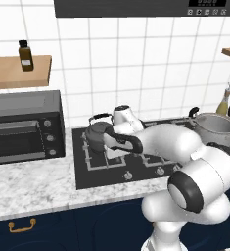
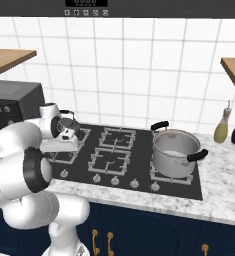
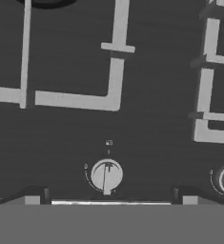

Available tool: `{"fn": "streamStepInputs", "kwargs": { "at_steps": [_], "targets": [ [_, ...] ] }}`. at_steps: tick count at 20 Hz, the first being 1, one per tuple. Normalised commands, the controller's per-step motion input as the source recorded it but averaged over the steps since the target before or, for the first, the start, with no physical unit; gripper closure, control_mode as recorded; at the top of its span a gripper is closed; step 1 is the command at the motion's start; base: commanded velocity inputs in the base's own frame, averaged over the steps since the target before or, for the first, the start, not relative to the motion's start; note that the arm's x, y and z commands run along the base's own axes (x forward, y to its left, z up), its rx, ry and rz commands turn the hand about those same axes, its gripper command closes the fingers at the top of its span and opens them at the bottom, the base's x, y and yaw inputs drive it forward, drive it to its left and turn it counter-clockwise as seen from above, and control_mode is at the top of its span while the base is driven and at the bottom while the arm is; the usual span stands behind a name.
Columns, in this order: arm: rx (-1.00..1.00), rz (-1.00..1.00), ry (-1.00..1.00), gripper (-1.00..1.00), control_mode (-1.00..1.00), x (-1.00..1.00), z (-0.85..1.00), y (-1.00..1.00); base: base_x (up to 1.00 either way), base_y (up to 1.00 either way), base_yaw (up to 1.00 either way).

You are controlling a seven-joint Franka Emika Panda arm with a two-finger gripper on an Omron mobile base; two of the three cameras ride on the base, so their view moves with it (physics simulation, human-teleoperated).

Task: Pick the kettle from the counter and place it on a stove burner. Then turn the burner on.

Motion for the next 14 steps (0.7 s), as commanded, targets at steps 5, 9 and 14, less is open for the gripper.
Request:
{"fn": "streamStepInputs", "kwargs": {
  "at_steps": [5, 9, 14],
  "targets": [
    [0.05, 0.13, -0.07, -1.00, -1.00, 0.22, -0.64, -0.06, 0.00, 0.00, 0.00],
    [0.00, 0.06, -0.03, -1.00, -1.00, -0.20, -0.48, 0.00, 0.00, 0.00, 0.00],
    [0.00, 0.00, 0.00, -1.00, -1.00, -0.12, -0.38, 0.00, 0.00, 0.00, 0.00]
  ]
}}
